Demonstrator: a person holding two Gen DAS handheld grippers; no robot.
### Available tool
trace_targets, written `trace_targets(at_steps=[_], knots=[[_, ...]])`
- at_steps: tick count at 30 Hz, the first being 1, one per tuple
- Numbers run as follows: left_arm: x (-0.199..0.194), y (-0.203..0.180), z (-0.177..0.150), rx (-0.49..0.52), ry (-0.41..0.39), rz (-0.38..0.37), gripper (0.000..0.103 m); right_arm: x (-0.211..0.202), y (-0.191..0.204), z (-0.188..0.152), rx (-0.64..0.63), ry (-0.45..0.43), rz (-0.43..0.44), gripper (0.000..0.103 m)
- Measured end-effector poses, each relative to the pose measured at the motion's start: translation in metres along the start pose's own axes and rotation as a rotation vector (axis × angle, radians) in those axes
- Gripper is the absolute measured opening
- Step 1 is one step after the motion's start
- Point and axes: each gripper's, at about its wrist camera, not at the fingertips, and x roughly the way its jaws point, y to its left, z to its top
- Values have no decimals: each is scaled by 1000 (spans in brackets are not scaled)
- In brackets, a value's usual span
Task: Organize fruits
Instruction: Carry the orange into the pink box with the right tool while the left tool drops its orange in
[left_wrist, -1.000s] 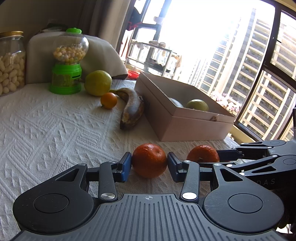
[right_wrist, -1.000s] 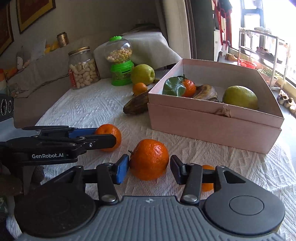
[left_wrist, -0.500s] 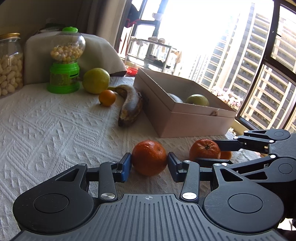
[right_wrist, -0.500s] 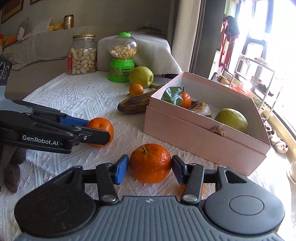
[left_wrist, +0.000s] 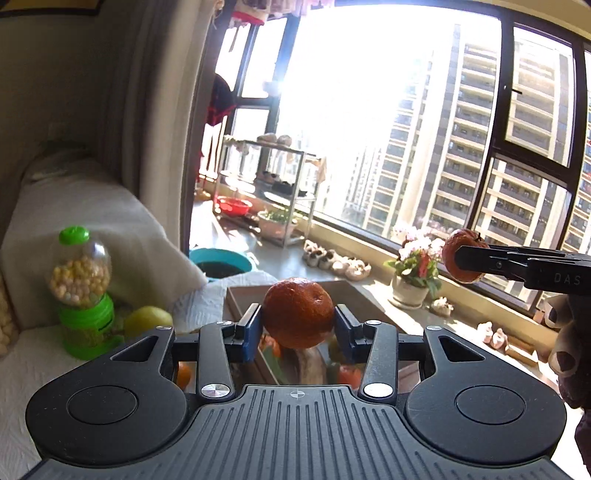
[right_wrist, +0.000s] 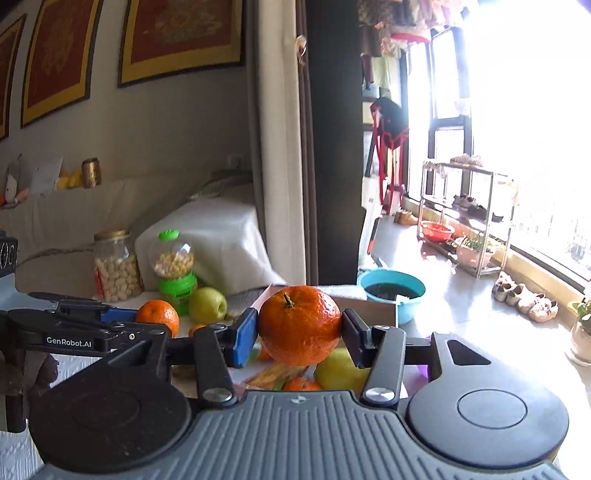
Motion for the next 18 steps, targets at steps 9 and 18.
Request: trace_targets(at_steps=[9, 18], knots=[[98, -13, 15, -14, 347, -64, 47, 36, -31, 8, 25, 13, -54, 49], [70, 33, 0, -94, 168, -25, 46, 84, -36, -26, 121, 165, 7, 49]])
